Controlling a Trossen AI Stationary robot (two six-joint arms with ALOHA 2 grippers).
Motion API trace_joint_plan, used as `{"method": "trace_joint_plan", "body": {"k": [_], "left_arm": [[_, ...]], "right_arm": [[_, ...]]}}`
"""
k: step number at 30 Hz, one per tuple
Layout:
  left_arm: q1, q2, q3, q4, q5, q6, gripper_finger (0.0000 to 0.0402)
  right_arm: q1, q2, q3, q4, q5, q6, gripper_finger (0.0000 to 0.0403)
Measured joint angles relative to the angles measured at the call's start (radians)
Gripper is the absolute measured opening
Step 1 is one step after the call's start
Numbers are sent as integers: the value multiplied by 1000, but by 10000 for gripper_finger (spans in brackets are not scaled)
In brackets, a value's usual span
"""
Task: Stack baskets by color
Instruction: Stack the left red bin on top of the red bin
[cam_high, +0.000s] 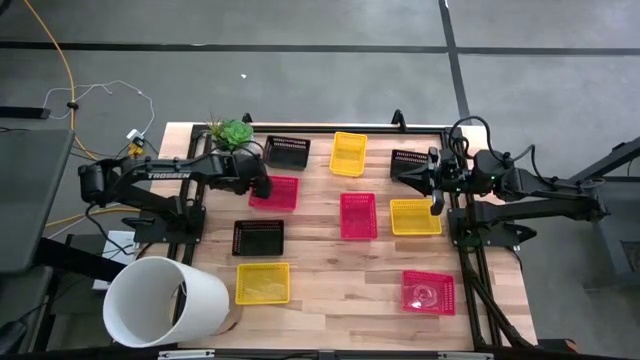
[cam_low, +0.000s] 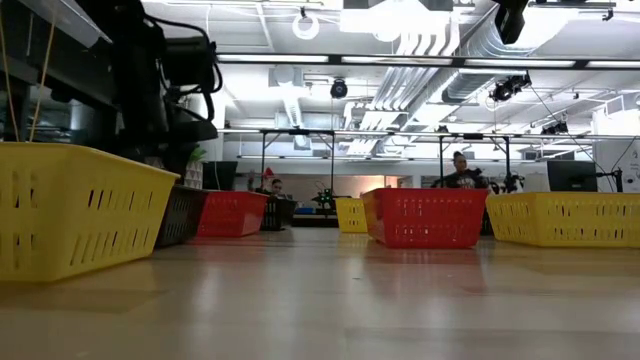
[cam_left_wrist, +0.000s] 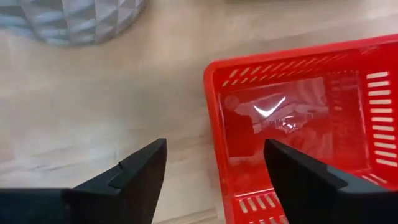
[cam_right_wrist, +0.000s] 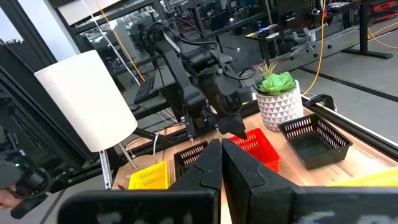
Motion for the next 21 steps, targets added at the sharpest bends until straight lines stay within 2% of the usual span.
{"method": "trace_joint_plan", "body": {"k": [10, 16, 18, 21], "left_arm": [[30, 1, -68, 154, 36, -11, 108], [30, 1, -70, 177, 47, 15, 20], [30, 0, -70, 188, 51, 25, 7], [30, 0, -61, 209, 53, 27, 8]], "right_arm": [[0, 0, 0, 0, 36, -4, 0], [0, 0, 0, 0, 38, -4, 0], [0, 0, 0, 0, 38, -4, 0], [0, 0, 0, 0, 39, -3, 0]]}}
